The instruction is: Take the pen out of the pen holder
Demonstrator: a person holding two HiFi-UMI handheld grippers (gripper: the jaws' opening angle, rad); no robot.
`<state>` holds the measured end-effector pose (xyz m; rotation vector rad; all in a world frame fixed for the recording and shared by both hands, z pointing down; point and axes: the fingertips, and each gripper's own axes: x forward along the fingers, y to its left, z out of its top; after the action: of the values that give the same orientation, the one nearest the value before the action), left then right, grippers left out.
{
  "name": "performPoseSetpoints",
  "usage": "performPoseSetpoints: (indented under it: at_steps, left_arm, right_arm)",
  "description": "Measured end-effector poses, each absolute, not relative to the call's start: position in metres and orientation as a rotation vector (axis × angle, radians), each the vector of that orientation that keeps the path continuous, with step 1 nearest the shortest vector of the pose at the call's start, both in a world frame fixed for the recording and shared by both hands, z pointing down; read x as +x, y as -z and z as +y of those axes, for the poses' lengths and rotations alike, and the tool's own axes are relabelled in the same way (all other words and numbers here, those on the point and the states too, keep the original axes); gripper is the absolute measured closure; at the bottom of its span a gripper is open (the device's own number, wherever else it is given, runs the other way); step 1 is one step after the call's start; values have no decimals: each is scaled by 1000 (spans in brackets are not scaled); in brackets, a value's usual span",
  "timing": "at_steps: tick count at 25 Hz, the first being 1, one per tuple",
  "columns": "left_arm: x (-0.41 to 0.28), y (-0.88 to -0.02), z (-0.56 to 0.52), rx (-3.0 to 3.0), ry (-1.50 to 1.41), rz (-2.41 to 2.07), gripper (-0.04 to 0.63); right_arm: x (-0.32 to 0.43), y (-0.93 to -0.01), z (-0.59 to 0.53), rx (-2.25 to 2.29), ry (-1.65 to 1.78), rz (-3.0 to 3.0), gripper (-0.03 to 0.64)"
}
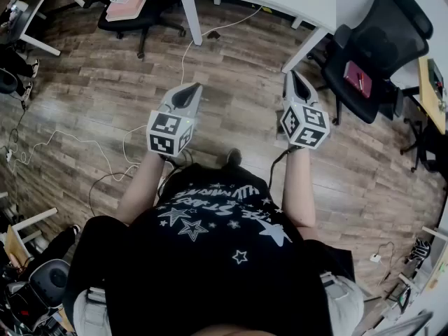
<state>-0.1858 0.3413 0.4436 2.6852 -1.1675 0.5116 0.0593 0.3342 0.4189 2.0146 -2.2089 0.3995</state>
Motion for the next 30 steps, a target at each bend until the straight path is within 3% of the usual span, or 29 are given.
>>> performPoseSetpoints:
  at_steps: [9,20,22,23,30]
  left_arm:
    - [-199,-435,325,2671,-464,-1191,584]
    - [-141,-441,309,2668,-495,-1199,584]
    - [-130,-440,305,2667,-480,-1219,584]
    - [-124,-440,303,2666,-480,-1229,584]
    - [-110,-441,270,2683,-522,-1238,584]
  right_arm:
    - [50,-418,333,2027,-411,-2195,614]
    - [116,-433,325,2074,-478,-2222,608]
    - [125,-439,319,2040,-476,-2253,468]
    - [130,-442,315,2028,-483,-2259,431]
    - [133,-439,280,1974,-436,-2316,319]
